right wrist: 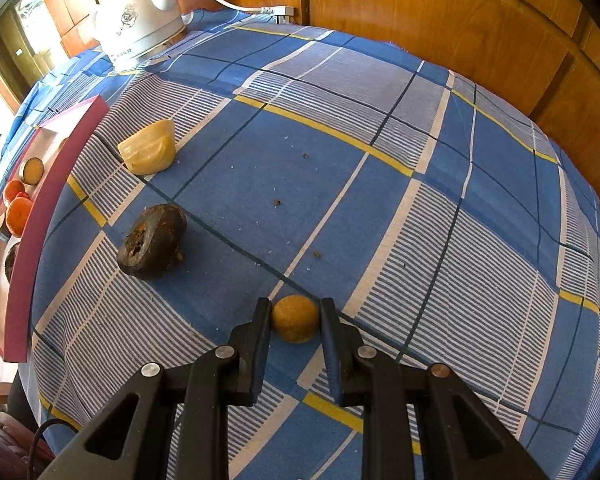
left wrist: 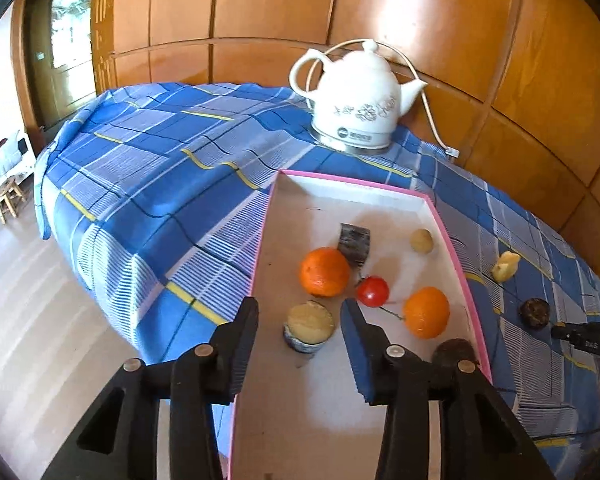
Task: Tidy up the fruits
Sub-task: 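Carry the pale block into the pink tray and open the left gripper, then carry the small tan fruit into the tray and open the right gripper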
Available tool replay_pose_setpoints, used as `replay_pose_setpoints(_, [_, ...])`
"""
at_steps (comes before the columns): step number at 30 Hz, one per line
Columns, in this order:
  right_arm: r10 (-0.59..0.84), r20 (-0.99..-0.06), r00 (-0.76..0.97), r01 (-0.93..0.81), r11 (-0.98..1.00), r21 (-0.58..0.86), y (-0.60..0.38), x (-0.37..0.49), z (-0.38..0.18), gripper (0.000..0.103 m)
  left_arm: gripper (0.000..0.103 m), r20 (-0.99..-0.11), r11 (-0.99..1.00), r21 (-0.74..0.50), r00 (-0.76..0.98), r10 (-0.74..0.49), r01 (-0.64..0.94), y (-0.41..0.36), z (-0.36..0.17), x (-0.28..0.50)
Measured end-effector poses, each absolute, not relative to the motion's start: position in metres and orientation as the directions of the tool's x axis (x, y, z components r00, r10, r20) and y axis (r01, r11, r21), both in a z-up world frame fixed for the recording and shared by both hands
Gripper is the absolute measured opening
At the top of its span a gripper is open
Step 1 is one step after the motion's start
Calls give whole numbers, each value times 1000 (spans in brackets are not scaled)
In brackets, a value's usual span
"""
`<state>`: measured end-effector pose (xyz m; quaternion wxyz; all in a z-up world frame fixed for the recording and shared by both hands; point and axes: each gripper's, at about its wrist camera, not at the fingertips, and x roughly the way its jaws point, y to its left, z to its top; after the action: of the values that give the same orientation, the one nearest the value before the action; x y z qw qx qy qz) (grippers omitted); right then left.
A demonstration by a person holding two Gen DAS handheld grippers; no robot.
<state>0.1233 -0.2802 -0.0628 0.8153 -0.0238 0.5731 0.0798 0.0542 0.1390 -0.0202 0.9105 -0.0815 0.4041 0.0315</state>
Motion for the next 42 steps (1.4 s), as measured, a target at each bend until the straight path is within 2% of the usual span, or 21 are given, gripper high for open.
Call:
replay_pose_setpoints(5, [114,-935,335,-164,985,61,-279,122,-61,24,44,-735,989,-104,678,-4,-106,131,-18,50])
replay_pose_setpoints(7, [125,-934,335,-174,982,69,-277,121,-61,24,47,-730,993,-99,683,-24,-71,122,-18,48])
replay_pose_setpoints(19, [221,-917,331,-271,954,132,-239,111,-47,24,47,-735,993,-115,671,-100,22,94,-18,43])
replay_pose_setpoints(34, [454,-853,257,-509,814,279,-118,78,-20,24,51,-727,990,-140,679,-101,-1,105,-18,38])
replay_pose_setpoints(42, [515,-828,224,-583,751,310,-55,79,-14,24,51,-708,985,-155,704,-62,-70,133,-11,37])
